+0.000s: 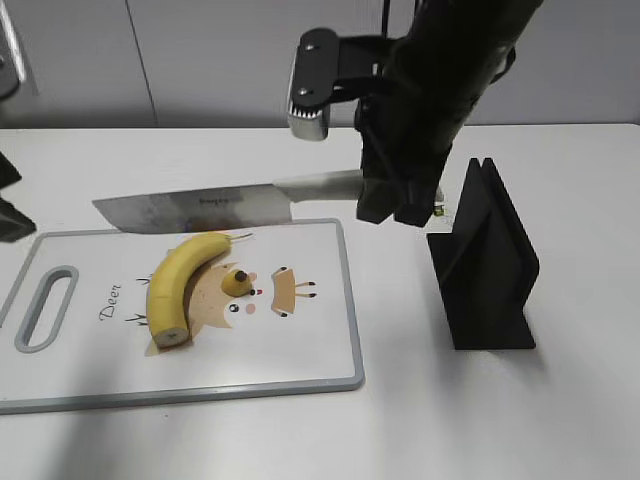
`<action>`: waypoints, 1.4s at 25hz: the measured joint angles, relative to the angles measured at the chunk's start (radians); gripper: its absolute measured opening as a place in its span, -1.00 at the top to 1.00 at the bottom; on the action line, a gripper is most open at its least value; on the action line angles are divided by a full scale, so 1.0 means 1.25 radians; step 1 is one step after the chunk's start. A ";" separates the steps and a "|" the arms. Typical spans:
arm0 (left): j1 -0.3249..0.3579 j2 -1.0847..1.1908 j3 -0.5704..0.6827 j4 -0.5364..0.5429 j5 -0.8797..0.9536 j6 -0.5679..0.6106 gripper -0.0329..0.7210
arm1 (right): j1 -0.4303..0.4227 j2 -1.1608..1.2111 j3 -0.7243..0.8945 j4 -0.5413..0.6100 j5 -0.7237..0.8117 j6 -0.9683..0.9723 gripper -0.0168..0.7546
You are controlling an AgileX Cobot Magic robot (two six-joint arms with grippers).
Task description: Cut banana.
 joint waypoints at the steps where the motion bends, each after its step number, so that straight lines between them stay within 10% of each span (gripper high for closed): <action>1: 0.000 -0.011 -0.016 0.012 0.008 -0.026 -0.49 | 0.000 -0.017 -0.001 0.002 0.009 0.008 0.54; 11: 0.045 -0.045 -0.152 0.209 0.177 -0.477 -0.49 | 0.000 -0.136 -0.001 -0.011 0.152 0.480 0.54; 20: 0.272 -0.090 -0.143 -0.008 0.253 -0.471 -0.49 | -0.030 -0.274 0.047 -0.020 0.132 0.861 0.54; 28: 0.282 -0.266 -0.017 -0.033 0.216 -0.497 -0.49 | -0.216 -0.372 0.224 -0.015 0.041 0.931 0.54; 35: 0.282 -0.479 0.183 -0.071 0.131 -0.521 -0.49 | -0.232 -0.382 0.330 -0.010 -0.043 0.958 0.54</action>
